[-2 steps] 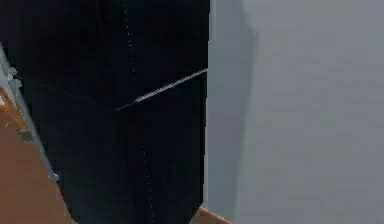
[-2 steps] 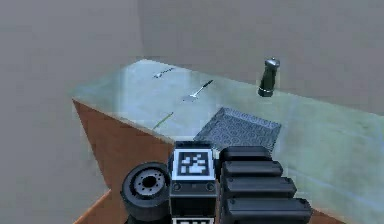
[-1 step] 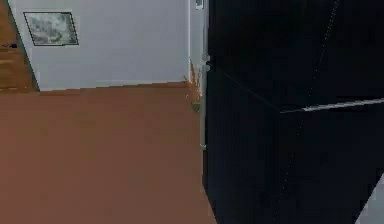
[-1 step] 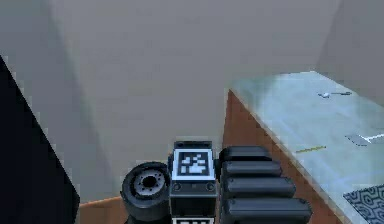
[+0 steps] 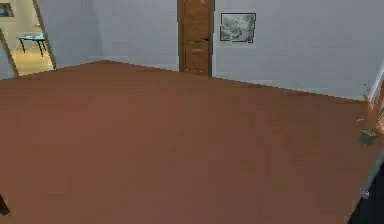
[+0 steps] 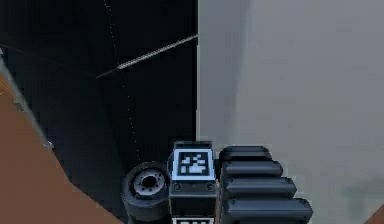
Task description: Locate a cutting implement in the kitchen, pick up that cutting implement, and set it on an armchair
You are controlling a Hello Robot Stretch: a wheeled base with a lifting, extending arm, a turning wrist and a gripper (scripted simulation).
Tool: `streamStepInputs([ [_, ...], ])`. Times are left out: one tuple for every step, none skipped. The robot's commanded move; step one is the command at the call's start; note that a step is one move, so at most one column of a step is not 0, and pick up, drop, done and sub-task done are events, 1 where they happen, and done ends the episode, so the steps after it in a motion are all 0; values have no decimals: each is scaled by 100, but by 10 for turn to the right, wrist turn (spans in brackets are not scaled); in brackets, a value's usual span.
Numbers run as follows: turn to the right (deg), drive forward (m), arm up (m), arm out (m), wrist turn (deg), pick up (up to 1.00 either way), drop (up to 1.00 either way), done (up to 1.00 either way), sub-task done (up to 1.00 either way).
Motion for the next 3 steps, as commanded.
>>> streamStepInputs([
  [-300,0,0,0,0,0,0,0,0],
  [0,100,0,0,0,0,0,0,0],
  [-30,0,0,0,0,0,0,0,0],
])
